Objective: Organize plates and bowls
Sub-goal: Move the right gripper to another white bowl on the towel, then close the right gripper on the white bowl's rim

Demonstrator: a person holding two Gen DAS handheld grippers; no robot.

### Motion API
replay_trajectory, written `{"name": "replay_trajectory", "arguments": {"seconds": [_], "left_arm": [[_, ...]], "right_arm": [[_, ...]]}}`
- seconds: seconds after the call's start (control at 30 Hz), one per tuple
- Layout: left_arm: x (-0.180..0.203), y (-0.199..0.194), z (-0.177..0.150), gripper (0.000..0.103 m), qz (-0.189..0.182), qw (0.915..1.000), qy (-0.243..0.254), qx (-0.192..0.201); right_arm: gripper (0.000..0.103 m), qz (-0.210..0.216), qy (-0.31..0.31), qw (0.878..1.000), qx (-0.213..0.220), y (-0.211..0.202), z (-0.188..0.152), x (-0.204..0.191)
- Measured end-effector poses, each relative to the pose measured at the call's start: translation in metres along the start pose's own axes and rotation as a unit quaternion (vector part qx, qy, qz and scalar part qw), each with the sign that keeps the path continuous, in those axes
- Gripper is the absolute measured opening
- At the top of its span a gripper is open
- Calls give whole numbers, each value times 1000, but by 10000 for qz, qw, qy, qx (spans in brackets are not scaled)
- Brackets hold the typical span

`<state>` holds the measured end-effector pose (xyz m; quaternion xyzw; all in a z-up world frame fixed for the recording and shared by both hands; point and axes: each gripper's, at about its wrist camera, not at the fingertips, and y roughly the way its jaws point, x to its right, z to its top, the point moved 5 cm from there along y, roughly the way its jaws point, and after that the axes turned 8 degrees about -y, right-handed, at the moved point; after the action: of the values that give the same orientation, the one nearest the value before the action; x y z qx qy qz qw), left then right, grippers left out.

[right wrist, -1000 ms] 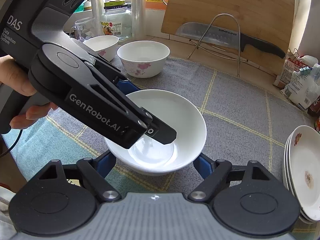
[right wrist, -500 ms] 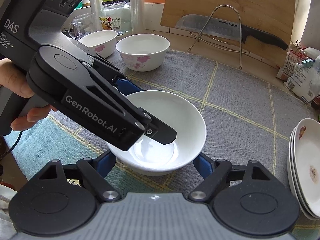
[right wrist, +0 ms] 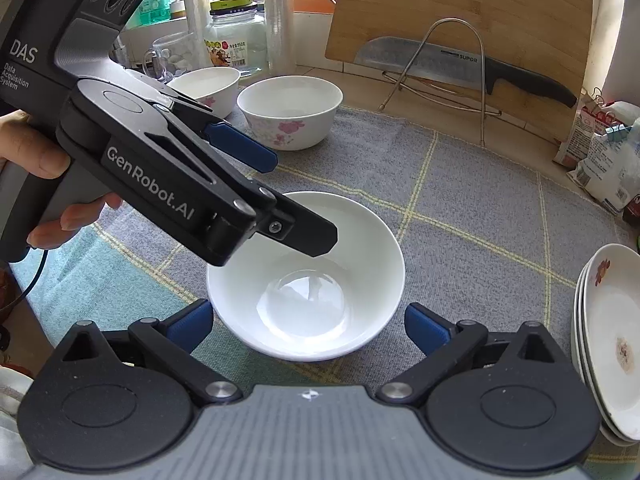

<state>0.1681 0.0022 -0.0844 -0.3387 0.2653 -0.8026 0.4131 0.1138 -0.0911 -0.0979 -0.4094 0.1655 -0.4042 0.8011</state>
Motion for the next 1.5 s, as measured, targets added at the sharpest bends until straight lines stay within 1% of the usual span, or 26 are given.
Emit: {"name": "replay_trajectory", "arguments": {"seconds": [0.27,0.3,0.37,0.47,0.57,0.7,0.8,0.93,1.0,1.2,1.33,1.43,1.5], "left_arm": [[-6,-22,3,96,297,9986,-27,434],[-8,-25,3,98,347,9982,-29,482],[-12,-30,4,101,491,9969,-54,615],[-21,-35,3,101,740,9943,-120,754],[-33,-38,-1,101,1120,9897,-138,879],[-47,-39,-5,101,1495,9836,-81,1004],[-55,-39,-8,101,1753,9778,-16,1146],[-62,-33,-9,101,2187,9675,195,1255],[-67,-30,-7,101,2238,9660,172,1282],[-80,-16,-4,102,2017,9717,-3,1231],[-84,-4,-1,101,2248,9670,119,1192],[-87,1,4,101,2207,9681,99,1187],[-89,4,6,101,2259,9667,143,1194]], "right_arm": [[103,-12,146,9998,168,-8,7,8],[103,-8,154,9997,178,-9,7,8],[103,-19,152,9997,187,-10,9,9],[103,-4,133,9997,196,-10,13,10],[103,8,73,9997,218,-9,19,11],[103,29,-54,9997,227,-5,32,16],[103,101,-127,9996,219,0,44,21],[103,270,-191,9992,202,11,64,29],[103,333,-231,9990,171,18,75,34],[103,471,-458,9978,78,44,103,46],[103,651,-505,9966,3,63,119,53],[103,812,-552,9952,-40,77,132,56],[103,911,-587,9941,-49,85,140,57]]}}
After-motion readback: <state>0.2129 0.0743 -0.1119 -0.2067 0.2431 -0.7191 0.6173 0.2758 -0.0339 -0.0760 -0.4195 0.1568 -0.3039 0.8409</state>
